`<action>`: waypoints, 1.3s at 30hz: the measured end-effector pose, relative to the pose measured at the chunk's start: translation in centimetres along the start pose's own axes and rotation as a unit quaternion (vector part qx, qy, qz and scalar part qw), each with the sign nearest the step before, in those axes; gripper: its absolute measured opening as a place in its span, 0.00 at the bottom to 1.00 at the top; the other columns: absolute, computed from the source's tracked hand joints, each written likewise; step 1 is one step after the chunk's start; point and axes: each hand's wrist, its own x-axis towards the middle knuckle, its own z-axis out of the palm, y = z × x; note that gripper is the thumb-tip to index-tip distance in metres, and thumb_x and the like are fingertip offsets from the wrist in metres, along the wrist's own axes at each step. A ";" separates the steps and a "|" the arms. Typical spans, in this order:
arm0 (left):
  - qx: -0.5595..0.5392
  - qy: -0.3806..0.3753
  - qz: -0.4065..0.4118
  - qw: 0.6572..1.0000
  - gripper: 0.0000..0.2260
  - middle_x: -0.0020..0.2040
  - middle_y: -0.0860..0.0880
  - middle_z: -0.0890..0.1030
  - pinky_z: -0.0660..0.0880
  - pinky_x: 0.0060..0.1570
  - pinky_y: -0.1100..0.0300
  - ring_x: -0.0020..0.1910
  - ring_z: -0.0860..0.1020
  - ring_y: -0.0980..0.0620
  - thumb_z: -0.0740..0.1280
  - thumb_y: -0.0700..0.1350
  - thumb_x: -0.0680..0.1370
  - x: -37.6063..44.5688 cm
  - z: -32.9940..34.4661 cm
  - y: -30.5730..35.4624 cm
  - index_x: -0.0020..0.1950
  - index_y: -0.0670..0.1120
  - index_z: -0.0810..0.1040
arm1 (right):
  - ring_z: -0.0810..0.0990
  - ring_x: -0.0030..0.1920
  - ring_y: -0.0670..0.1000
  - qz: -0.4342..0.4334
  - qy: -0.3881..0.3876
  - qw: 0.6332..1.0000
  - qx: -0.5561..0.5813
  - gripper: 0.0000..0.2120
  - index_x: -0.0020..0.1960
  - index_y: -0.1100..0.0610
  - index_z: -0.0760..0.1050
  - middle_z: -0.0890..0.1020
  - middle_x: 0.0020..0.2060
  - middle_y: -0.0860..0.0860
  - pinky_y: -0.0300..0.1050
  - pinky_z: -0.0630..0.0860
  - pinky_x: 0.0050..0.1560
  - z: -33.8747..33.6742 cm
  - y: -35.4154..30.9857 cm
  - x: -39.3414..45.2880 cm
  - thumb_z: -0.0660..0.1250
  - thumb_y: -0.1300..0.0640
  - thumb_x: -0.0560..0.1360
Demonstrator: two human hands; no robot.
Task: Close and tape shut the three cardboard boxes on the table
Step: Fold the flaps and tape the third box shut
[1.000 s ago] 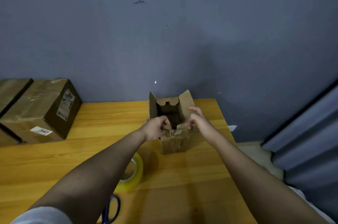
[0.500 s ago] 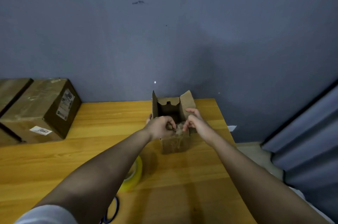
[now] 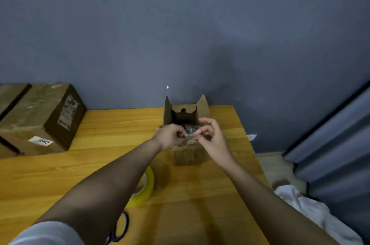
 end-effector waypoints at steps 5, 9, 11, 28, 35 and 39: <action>-0.034 -0.025 0.008 0.999 0.06 0.41 0.60 0.81 0.69 0.62 0.43 0.48 0.79 0.55 0.71 0.53 0.73 0.4 -0.1 -0.6 0.36 0.60 0.78 | 0.79 0.48 0.45 -0.019 -0.026 0.999 -0.024 0.25 0.65 0.49 0.67 0.80 0.43 0.48 0.37 0.76 0.53 0.1 -0.4 -0.7 0.67 0.69 0.74; -0.027 -0.029 0.004 0.999 0.03 0.44 0.58 0.80 0.72 0.60 0.47 0.50 0.79 0.54 0.72 0.50 0.74 0.5 -0.3 -0.4 0.42 0.57 0.79 | 0.79 0.48 0.44 0.005 -0.035 0.999 -0.038 0.27 0.66 0.46 0.64 0.79 0.44 0.48 0.39 0.76 0.51 1.8 1.3 -1.2 0.67 0.68 0.75; -0.036 -0.044 0.005 0.998 0.03 0.43 0.58 0.81 0.73 0.59 0.47 0.48 0.79 0.55 0.71 0.50 0.74 0.6 -0.5 -0.4 0.42 0.58 0.79 | 0.77 0.47 0.40 0.010 -0.024 0.997 -0.075 0.27 0.66 0.44 0.62 0.78 0.45 0.46 0.36 0.75 0.48 2.3 2.1 -1.2 0.66 0.67 0.76; -0.051 -0.070 0.026 0.996 0.04 0.47 0.55 0.81 0.75 0.59 0.47 0.52 0.79 0.53 0.68 0.47 0.77 1.3 -0.6 -1.1 0.48 0.54 0.82 | 0.77 0.51 0.44 -0.050 0.017 0.977 -0.204 0.26 0.71 0.52 0.65 0.77 0.48 0.45 0.38 0.76 0.51 3.3 3.3 -0.3 0.66 0.65 0.76; -0.049 -0.070 0.027 0.996 0.04 0.48 0.54 0.82 0.75 0.58 0.48 0.51 0.79 0.53 0.68 0.47 0.77 1.6 -0.5 -1.2 0.48 0.54 0.82 | 0.77 0.54 0.47 -0.075 0.027 0.964 -0.254 0.24 0.70 0.53 0.67 0.78 0.53 0.48 0.43 0.78 0.54 3.4 3.6 -0.3 0.67 0.65 0.76; -0.064 -0.081 0.044 0.994 0.05 0.46 0.54 0.81 0.76 0.57 0.49 0.50 0.79 0.52 0.67 0.44 0.78 1.5 -0.7 -1.2 0.50 0.50 0.82 | 0.76 0.55 0.47 -0.076 0.033 0.958 -0.273 0.24 0.70 0.53 0.67 0.77 0.53 0.49 0.43 0.77 0.55 3.5 3.8 -0.5 0.67 0.63 0.76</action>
